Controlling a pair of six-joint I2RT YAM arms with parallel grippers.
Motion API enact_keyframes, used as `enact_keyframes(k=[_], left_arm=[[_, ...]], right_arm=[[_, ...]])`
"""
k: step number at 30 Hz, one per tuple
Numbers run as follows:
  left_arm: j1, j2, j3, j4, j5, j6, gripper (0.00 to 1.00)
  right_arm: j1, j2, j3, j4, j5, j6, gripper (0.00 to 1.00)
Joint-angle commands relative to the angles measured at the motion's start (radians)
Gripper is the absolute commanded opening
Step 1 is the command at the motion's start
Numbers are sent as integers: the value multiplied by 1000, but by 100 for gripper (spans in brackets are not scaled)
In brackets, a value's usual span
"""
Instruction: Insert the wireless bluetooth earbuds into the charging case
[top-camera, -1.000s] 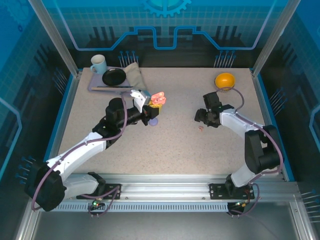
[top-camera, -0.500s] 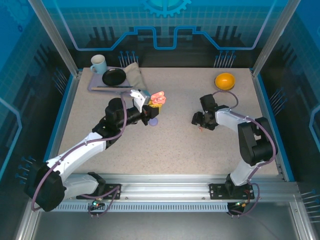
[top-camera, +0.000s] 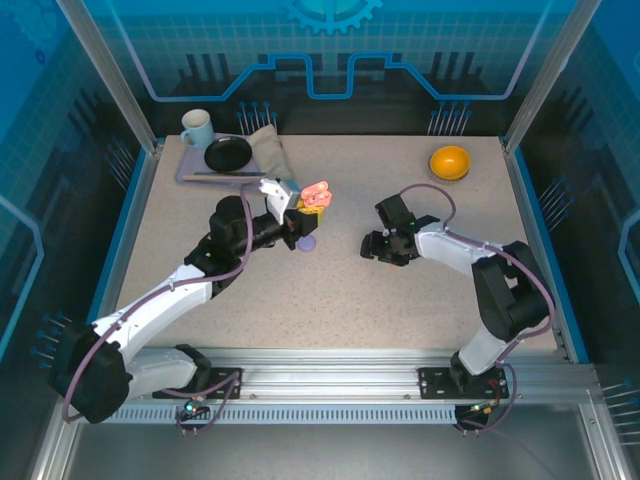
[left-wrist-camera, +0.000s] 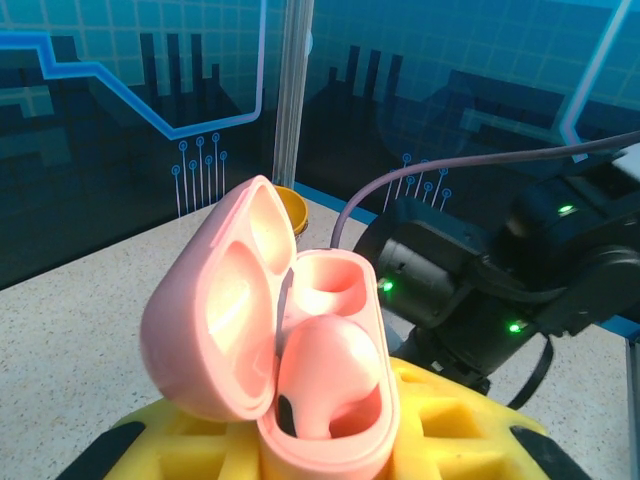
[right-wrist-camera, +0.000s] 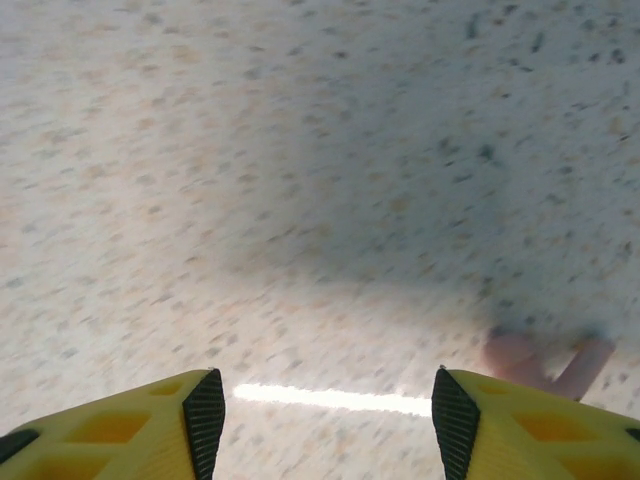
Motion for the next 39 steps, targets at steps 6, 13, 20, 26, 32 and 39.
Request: enact_keyframes(k=[6, 13, 20, 26, 32, 39], left_arm=[[-2, -29, -12, 36, -15, -10, 0], [-3, -37, -9, 28, -22, 0, 0], [-4, -29, -1, 21, -24, 1, 0], [-2, -29, -1, 20, -28, 6, 0], [-3, -23, 0, 24, -28, 8, 0], [-2, -14, 6, 25, -25, 10, 0]], right_arm=[[-35, -86, 5, -118, 73, 7, 62], [-45, -72, -41, -115, 69, 30, 62], [-47, -38, -70, -80, 45, 53, 63], [-47, -8, -91, -48, 28, 72, 63], [-50, 21, -92, -10, 32, 76, 62], [-64, 77, 2, 22, 34, 35, 61]])
